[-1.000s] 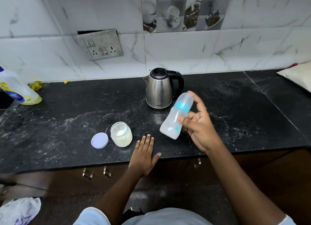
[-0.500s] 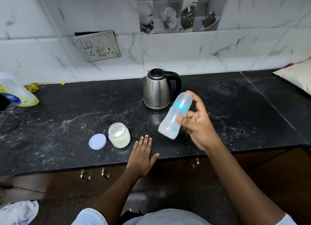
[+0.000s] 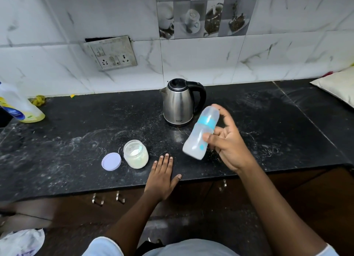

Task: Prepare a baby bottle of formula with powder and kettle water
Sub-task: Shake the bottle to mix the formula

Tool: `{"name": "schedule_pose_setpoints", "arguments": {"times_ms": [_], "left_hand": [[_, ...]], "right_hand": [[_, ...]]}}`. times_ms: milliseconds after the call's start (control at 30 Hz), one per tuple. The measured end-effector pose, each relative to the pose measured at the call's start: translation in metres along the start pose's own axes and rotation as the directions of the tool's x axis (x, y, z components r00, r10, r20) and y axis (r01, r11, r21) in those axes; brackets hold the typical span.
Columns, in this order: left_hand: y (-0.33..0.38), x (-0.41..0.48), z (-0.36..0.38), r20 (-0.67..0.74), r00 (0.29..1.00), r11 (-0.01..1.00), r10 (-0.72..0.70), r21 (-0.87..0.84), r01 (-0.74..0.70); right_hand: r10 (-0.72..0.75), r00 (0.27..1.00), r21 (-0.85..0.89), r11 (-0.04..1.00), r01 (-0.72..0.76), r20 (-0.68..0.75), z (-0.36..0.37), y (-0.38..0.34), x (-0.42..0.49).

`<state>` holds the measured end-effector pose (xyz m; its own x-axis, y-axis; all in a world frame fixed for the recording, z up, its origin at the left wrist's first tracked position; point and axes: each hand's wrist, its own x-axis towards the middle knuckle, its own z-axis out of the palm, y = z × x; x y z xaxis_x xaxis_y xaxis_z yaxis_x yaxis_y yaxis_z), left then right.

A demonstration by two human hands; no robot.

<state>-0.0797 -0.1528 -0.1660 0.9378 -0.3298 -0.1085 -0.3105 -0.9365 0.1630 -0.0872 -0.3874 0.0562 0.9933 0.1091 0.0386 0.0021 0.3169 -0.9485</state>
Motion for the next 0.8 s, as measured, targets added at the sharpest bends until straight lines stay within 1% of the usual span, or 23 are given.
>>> {"name": "schedule_pose_setpoints", "arguments": {"times_ms": [33,67,100,167,200,267,300,333,400,433,467,533,567,667,700,767,800], "left_hand": [[0.0004,0.0003,0.0004,0.001,1.0,1.0,0.0,-0.008,0.0],[0.0011,0.0003,0.0,0.002,1.0,1.0,0.0,-0.011,0.0],[0.0014,0.0001,0.0001,0.006,1.0,1.0,0.001,-0.005,-0.001],[0.0007,-0.0009,0.0002,0.007,1.0,1.0,0.001,0.004,-0.001],[0.0005,-0.0012,0.0002,-0.001,1.0,1.0,0.003,0.001,-0.003],[-0.0001,-0.0014,0.0005,-0.003,1.0,1.0,0.005,0.002,-0.005],[0.0007,-0.001,0.0003,-0.002,1.0,1.0,0.002,0.009,-0.002],[0.0011,-0.0002,0.0007,-0.003,1.0,1.0,0.0,0.013,0.0],[0.0017,0.0,0.0001,-0.008,1.0,1.0,-0.001,0.008,0.001],[0.0015,-0.0001,0.0003,-0.01,1.0,1.0,0.001,0.008,0.0],[0.0012,-0.0001,0.0005,-0.012,1.0,1.0,0.001,0.012,-0.001],[0.0011,0.0005,0.0013,-0.002,1.0,1.0,-0.004,0.019,0.004],[0.0015,0.0008,0.0014,0.0,1.0,1.0,-0.005,0.018,0.005],[0.0005,0.0006,0.0028,-0.01,1.0,1.0,-0.005,0.011,0.005],[0.0003,0.0009,0.0034,-0.018,1.0,1.0,-0.005,0.006,0.005],[0.0006,0.0018,0.0033,-0.017,1.0,1.0,-0.004,0.005,0.004],[0.0008,0.0023,0.0038,-0.013,1.0,1.0,-0.002,0.011,0.002]], "right_hand": [[-0.012,0.998,0.055,0.998,0.015,-0.058,-0.0024,0.0003,0.0008],[-0.018,0.996,0.075,0.997,0.024,-0.082,-0.0047,0.0008,0.0014],[-0.004,0.999,0.052,0.999,0.007,-0.052,-0.0052,0.0001,0.0012],[0.041,0.996,-0.066,0.997,-0.036,0.083,-0.0025,-0.0009,-0.0022],[0.039,0.995,-0.075,0.997,-0.032,0.093,-0.0012,-0.0003,-0.0028],[0.015,0.999,0.025,1.0,-0.014,-0.028,-0.002,0.0017,-0.0008],[-0.002,0.998,0.059,0.998,0.006,-0.064,-0.0041,0.0029,0.0003],[-0.003,0.998,0.044,0.999,0.005,-0.056,-0.0052,0.0036,0.001],[0.039,0.997,-0.074,0.997,-0.034,0.067,-0.0023,0.0011,-0.002],[0.044,0.995,-0.098,0.995,-0.035,0.087,-0.0011,0.0008,-0.0028],[0.029,0.998,-0.077,0.997,-0.025,0.049,-0.0002,0.0007,-0.0023],[-0.011,0.998,0.029,0.999,0.013,-0.067,-0.0033,0.0006,-0.0004],[-0.016,0.997,0.044,0.999,0.019,-0.077,-0.0047,0.0012,0.0007],[0.023,0.998,-0.071,0.997,-0.019,0.063,-0.0018,0.0012,-0.0025],[0.013,0.999,-0.065,0.998,-0.01,0.049,-0.0009,0.0025,-0.0028],[-0.024,0.997,0.023,0.999,0.026,-0.069,-0.0041,0.0053,-0.0006],[-0.034,0.995,0.037,0.999,0.037,-0.089,-0.0048,0.0058,0.0]]}}
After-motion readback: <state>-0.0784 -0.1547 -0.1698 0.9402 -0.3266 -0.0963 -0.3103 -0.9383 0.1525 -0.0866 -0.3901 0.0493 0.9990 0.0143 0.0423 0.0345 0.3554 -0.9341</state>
